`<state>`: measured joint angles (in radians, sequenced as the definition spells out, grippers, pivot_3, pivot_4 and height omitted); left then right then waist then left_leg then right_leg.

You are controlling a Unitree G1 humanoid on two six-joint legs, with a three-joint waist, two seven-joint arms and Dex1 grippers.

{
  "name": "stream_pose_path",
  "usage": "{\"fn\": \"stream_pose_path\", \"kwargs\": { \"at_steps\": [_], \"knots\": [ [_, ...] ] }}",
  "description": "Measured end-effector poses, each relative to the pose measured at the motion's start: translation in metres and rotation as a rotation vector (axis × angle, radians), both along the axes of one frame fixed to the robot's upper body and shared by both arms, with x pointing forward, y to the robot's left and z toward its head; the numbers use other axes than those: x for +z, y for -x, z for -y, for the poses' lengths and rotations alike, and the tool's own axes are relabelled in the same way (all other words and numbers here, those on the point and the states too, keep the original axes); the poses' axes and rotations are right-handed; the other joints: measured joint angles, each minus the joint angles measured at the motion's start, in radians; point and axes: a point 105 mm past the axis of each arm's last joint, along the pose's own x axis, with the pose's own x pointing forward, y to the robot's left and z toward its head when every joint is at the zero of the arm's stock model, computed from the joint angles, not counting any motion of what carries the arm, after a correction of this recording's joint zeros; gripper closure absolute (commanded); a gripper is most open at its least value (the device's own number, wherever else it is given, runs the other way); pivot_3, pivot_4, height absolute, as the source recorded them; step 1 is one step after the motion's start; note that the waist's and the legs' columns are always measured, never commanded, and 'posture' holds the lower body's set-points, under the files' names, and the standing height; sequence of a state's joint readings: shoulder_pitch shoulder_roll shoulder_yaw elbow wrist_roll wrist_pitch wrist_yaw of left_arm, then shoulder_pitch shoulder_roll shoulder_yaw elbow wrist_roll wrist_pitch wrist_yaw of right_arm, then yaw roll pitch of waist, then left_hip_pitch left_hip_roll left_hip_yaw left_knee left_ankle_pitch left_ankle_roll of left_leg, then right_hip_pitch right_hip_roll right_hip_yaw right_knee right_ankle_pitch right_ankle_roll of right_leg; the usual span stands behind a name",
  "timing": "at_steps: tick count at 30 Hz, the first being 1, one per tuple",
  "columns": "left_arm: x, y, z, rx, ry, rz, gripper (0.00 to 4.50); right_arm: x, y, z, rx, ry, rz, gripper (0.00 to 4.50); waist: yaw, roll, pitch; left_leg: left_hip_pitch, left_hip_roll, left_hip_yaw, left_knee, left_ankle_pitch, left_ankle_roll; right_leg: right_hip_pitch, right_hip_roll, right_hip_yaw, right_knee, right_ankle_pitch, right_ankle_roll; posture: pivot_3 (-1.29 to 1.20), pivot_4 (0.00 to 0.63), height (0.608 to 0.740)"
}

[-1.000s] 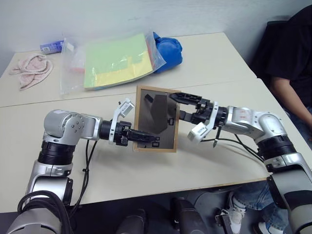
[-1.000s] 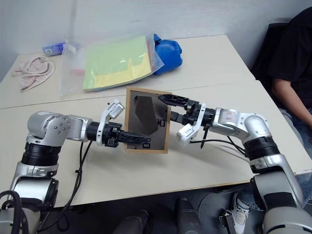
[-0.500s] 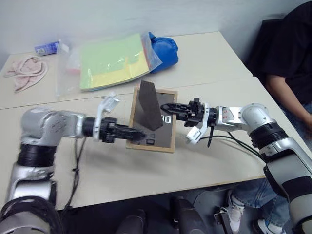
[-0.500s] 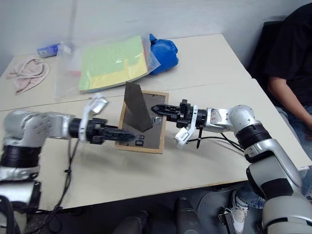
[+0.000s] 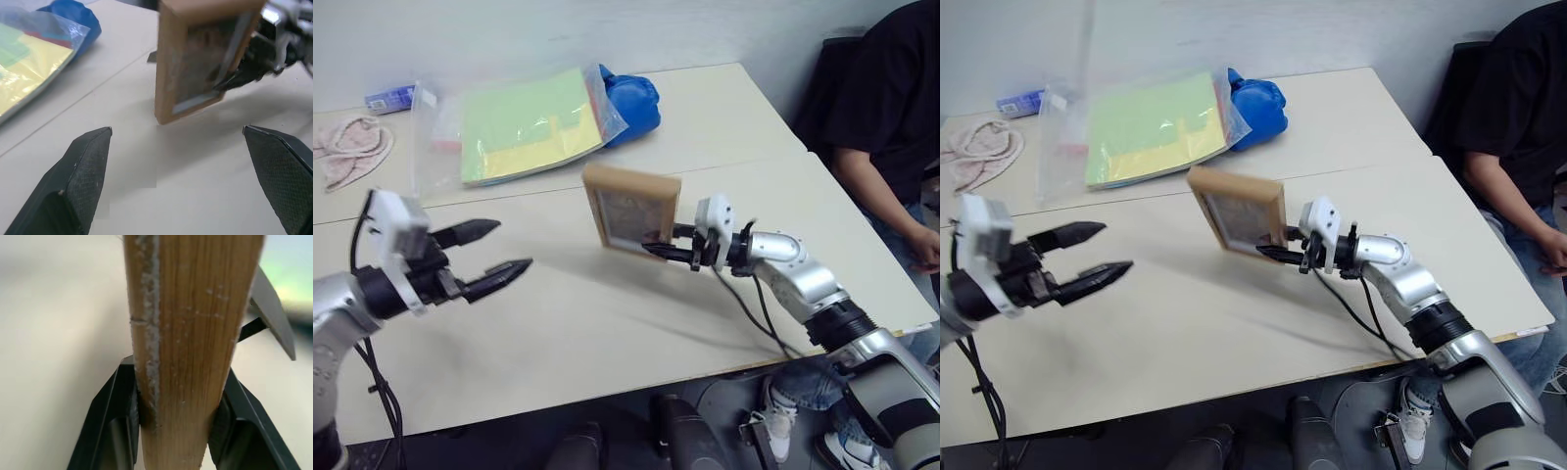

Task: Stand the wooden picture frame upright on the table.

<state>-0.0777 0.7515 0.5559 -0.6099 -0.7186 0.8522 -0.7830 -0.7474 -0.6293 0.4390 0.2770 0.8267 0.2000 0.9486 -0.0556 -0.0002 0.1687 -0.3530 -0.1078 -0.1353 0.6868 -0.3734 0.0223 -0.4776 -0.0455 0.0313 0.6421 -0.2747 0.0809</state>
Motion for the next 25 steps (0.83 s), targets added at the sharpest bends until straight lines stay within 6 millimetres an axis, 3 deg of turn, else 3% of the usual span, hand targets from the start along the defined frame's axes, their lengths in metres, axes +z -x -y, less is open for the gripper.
{"fn": "stream_pose_path", "kwargs": {
  "at_steps": [3, 6, 12, 15, 16, 18, 21, 25],
  "knots": [
    [-0.002, -0.002, 0.008, -0.019, -0.005, 0.016, 0.0, -0.005, -0.003, -0.013, 0.008, -0.069, -0.126, 3.23, 0.028, -0.001, 0.0, 0.001, 0.001, 0.002, 0.0, -0.001, -0.002, -0.001, 0.001, 0.001, 0.001, 0.0, -0.001, 0.0, 0.15, 0.74],
    [0.003, -0.006, 0.011, -0.028, 0.0, 0.043, 0.0, -0.039, -0.003, -0.017, -0.006, -0.023, -0.211, 3.23, 0.052, -0.001, 0.0, 0.0, 0.0, 0.004, 0.002, -0.001, -0.001, -0.002, 0.001, 0.002, 0.001, 0.001, 0.0, 0.0, 0.15, 0.74],
    [-0.001, -0.013, 0.012, -0.041, -0.001, 0.02, 0.0, -0.06, -0.005, -0.01, -0.028, 0.053, -0.178, 1.26, 0.056, -0.002, -0.001, 0.0, 0.0, 0.006, 0.005, -0.001, 0.0, -0.001, 0.001, 0.002, 0.002, 0.002, 0.001, 0.0, 0.15, 0.74],
    [-0.004, -0.015, 0.014, -0.062, -0.006, -0.002, 0.0, -0.065, 0.001, 0.003, -0.028, 0.106, -0.166, 0.3, 0.054, -0.001, -0.001, 0.0, 0.0, 0.006, 0.005, -0.001, 0.0, -0.002, 0.001, 0.003, 0.002, 0.002, 0.001, 0.0, 0.15, 0.74],
    [-0.004, -0.015, 0.013, -0.066, -0.015, -0.008, 0.0, -0.063, 0.001, 0.01, -0.034, 0.125, -0.156, 0.07, 0.054, -0.001, -0.001, 0.0, 0.0, 0.006, 0.005, -0.001, 0.0, -0.002, 0.001, 0.003, 0.002, 0.002, 0.001, 0.0, 0.15, 0.74],
    [-0.004, -0.015, 0.011, -0.072, -0.023, -0.016, 0.0, -0.05, 0.002, 0.034, -0.055, 0.169, -0.134, 0.07, 0.057, -0.001, -0.001, -0.001, 0.0, 0.006, 0.006, -0.001, 0.0, -0.002, 0.001, 0.003, 0.001, 0.002, 0.001, 0.0, 0.15, 0.74],
    [-0.007, -0.018, 0.004, -0.064, -0.022, -0.046, 0.0, -0.016, 0.006, 0.087, -0.122, 0.227, -0.097, 0.07, 0.067, -0.001, 0.0, -0.001, 0.0, 0.006, 0.005, -0.002, 0.0, -0.001, 0.001, 0.002, 0.001, 0.002, 0.001, 0.0, 0.15, 0.74],
    [0.002, -0.024, -0.005, -0.071, -0.024, -0.039, 0.0, 0.028, 0.037, 0.127, -0.076, 0.206, -0.125, 0.07, 0.076, -0.001, 0.0, 0.0, 0.001, 0.007, 0.005, -0.002, 0.0, -0.001, 0.001, 0.003, 0.001, 0.002, 0.0, 0.0, 0.15, 0.74]
  ]
}}
